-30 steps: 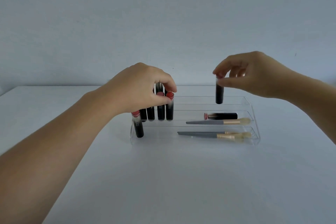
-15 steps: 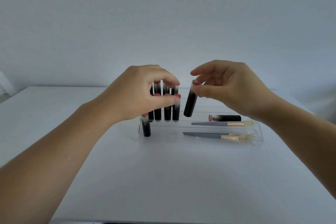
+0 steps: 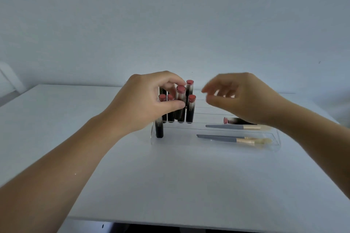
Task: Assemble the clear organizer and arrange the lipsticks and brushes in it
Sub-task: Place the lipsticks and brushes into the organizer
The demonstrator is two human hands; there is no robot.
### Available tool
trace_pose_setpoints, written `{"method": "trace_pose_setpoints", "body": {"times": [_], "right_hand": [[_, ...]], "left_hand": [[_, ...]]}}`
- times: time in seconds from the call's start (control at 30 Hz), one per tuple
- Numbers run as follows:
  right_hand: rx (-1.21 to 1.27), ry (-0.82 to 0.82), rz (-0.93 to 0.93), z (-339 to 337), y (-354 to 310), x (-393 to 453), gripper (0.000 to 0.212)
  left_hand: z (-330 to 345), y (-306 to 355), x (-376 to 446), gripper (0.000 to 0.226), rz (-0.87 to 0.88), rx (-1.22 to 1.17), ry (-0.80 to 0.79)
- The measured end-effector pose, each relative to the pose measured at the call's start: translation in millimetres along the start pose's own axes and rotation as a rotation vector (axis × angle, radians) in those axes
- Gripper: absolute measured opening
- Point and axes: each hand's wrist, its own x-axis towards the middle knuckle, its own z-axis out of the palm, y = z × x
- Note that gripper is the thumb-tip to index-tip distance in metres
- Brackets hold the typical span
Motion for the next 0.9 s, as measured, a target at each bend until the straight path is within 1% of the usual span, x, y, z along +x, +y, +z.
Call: {"method": "trace_pose_setpoints", "body": {"times": [0.07, 0.13, 0.2, 0.3, 0.4, 0.53, 0.6, 0.7, 0.9], "right_hand": [[-0.288, -0.176, 0.009, -10, 16, -4, 0.016], [-0.465, -0.355, 0.062, -16, 28, -7, 0.016], [-0.579, -0.47, 0.076, -18, 34, -7, 0.017], [-0.66, -0.559, 0.054, -18, 36, -5, 0.025], [-0.689, -0.621, 0.066, -19, 37, -4, 0.033], [-0.787, -0.68, 0.024, -21, 34, -4, 0.034], [-0.827, -0.681, 0.0, -23, 36, -4, 0.031], [-0.895, -0.686, -0.037, -26, 41, -5, 0.027], [-0.907, -0.644, -0.053, -34, 46, -9, 0.026]], "left_hand": [[1, -3, -3, 0.039, 0.003, 0.017, -0.019], [4, -6, -5, 0.037, -0.027, 0.0, -0.034], [7, -11, -7, 0.036, -0.067, -0.04, -0.022], [10, -19, -10, 0.04, -0.048, -0.031, -0.028], [10, -21, -13, 0.039, -0.067, -0.037, -0.032], [11, -20, -16, 0.039, 0.0, -0.005, -0.013], [12, -20, -17, 0.038, 0.028, 0.008, 0.006], [14, -23, -17, 0.042, -0.015, -0.002, 0.011], [14, -22, -17, 0.037, -0.02, 0.004, 0.008]]}}
